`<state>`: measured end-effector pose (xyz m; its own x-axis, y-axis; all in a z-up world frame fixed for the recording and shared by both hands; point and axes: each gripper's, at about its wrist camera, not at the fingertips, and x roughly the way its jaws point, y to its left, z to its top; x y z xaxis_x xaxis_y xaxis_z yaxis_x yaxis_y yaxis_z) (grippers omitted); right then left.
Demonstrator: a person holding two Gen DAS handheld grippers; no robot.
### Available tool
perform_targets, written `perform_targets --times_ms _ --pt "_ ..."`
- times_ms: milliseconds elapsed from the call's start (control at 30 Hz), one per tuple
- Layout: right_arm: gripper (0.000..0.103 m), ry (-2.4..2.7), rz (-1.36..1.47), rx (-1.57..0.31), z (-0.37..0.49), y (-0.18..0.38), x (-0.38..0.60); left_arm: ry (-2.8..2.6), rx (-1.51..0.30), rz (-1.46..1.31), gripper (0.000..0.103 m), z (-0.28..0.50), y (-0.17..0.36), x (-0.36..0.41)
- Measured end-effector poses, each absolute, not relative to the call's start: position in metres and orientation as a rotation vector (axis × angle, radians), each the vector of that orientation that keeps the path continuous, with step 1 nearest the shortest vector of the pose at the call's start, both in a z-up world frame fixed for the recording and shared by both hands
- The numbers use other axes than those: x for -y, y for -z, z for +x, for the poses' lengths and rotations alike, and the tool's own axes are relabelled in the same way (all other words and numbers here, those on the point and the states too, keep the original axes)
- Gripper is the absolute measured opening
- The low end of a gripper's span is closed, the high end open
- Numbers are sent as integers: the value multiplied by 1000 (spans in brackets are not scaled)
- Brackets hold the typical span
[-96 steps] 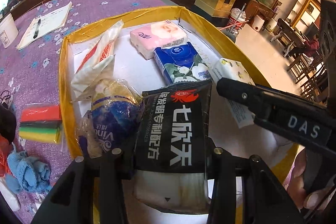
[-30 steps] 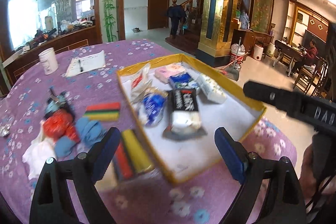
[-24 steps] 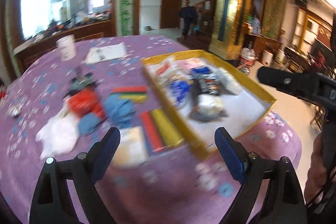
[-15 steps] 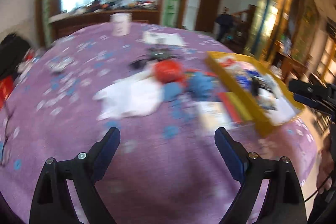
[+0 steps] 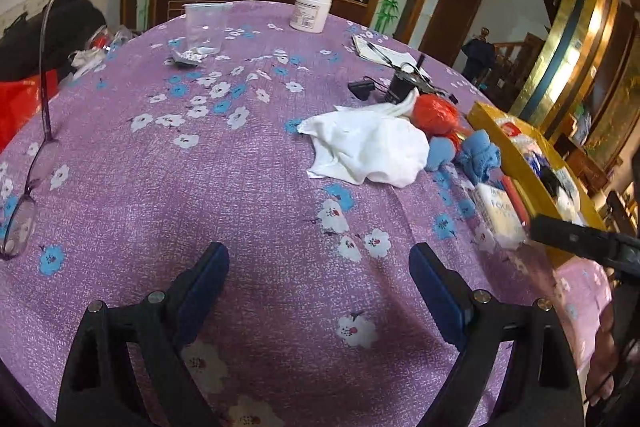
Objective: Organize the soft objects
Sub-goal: 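Move both grippers back to the items on the table, then grasp the beige Face tissue pack with the right gripper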
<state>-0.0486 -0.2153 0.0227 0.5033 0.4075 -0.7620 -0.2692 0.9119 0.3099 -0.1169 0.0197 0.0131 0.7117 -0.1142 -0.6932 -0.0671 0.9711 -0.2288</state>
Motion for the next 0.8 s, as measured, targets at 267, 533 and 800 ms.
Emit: perform_targets --times_ms 267,533,800 --pt "79 -342 115 -977 -40 -15 208 24 -796 -242 91 -113 -11 -18" --pt "72 -282 51 -992 -14 -8 199 6 -787 -189 91 -114 -12 -11" --pt "48 -350 -37 -936 -26 -2 185 16 -801 -204 91 -111 -11 -14"
